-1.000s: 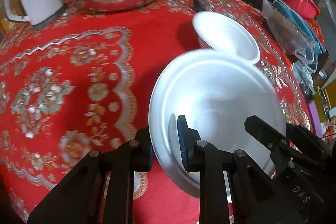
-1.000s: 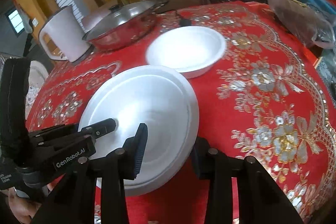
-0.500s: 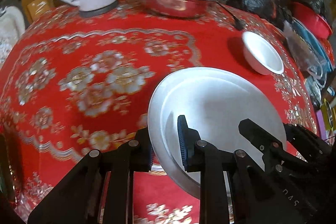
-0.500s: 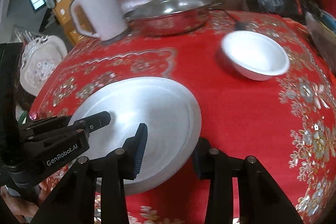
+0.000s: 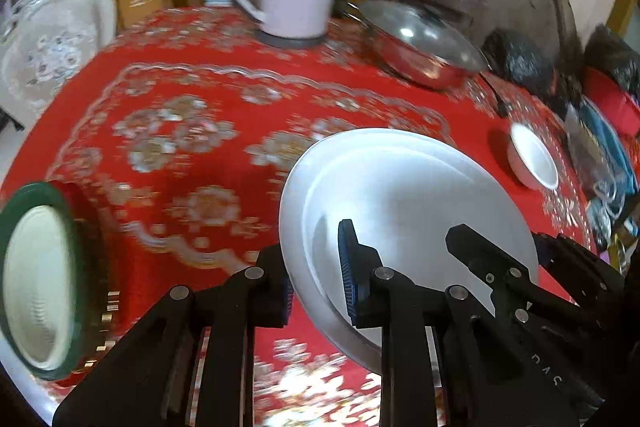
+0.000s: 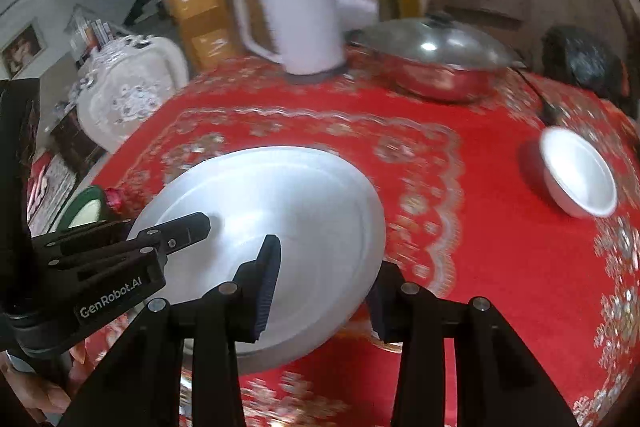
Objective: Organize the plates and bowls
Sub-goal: 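Carry the white plate with both tools over the green bowl stack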
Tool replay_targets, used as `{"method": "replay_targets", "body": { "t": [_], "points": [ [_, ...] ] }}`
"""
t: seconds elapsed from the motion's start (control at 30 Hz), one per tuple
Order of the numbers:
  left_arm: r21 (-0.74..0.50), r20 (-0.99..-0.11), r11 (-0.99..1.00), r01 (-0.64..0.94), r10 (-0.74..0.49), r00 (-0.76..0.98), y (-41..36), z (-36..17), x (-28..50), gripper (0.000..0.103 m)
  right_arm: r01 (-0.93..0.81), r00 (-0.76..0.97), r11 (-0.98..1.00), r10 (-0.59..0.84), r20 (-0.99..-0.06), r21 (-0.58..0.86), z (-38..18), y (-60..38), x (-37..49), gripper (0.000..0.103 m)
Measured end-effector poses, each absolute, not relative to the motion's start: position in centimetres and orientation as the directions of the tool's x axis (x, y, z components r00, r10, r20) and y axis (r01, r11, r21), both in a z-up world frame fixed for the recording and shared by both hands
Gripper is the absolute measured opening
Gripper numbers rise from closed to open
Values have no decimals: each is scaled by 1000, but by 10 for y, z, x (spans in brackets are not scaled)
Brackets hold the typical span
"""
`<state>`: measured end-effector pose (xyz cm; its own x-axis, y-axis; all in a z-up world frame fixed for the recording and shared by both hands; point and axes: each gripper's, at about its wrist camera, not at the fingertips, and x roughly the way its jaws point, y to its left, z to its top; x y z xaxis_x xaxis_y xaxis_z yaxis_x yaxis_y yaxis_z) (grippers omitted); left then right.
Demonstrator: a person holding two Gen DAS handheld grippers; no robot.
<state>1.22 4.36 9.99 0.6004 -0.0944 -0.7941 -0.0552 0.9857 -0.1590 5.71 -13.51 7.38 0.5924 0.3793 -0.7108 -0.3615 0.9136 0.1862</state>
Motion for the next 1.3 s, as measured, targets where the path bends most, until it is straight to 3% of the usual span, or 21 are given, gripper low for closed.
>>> {"method": "replay_targets", "body": {
  "t": [0.7, 1.3],
  "points": [
    [-191, -732, 909, -371, 120, 671, 227, 131, -78, 19, -661, 490, 740, 553, -674, 127, 103, 57, 28, 41],
    [-208, -765, 862, -463, 152, 626, 277, 96, -105, 19, -724, 432, 686, 530, -729, 69, 80, 127, 7, 41]
  ]
}}
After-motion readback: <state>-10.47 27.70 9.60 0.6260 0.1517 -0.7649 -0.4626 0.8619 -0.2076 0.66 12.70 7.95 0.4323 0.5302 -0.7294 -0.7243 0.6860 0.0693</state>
